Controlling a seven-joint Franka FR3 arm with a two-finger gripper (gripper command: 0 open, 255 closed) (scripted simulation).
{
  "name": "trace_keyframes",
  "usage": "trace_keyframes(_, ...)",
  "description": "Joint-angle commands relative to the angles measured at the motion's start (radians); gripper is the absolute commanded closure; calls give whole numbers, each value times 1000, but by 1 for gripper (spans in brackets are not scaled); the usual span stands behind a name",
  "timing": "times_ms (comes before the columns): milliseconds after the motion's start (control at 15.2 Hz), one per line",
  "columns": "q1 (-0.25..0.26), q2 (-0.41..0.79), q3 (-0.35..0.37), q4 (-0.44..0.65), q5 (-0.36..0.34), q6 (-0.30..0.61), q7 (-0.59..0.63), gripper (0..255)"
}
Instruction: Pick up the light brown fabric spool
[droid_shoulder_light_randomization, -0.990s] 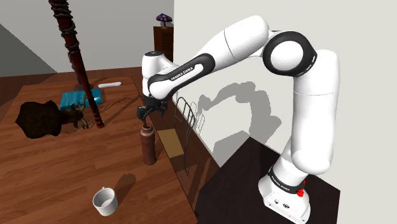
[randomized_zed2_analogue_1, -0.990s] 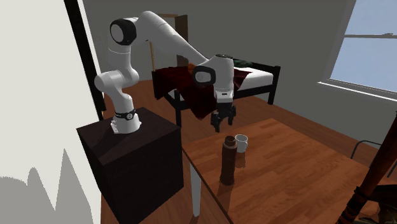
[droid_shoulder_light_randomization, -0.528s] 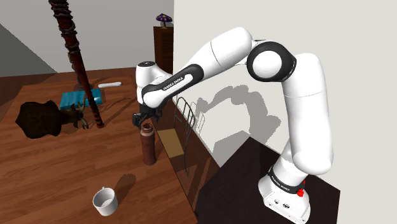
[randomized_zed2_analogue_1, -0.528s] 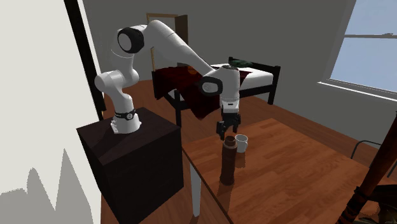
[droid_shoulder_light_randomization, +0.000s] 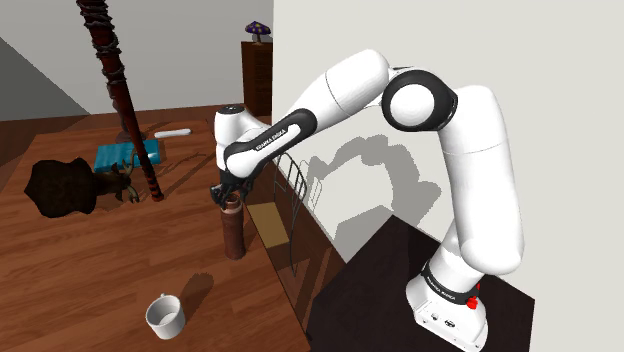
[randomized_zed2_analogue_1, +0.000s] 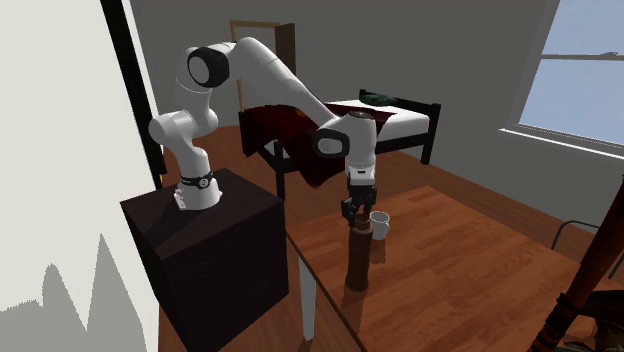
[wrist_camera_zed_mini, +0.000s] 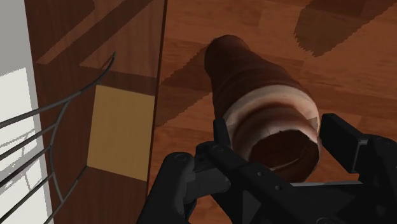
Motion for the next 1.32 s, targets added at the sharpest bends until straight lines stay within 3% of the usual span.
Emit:
trace_keyframes(0, 0, 1, 0, -1, 0, 1, 0, 255)
trace_keyframes(396, 1, 3, 0, 3, 0, -2, 1, 255)
trace_keyframes(1254, -11, -98, 19, 32, 28, -130, -16, 255)
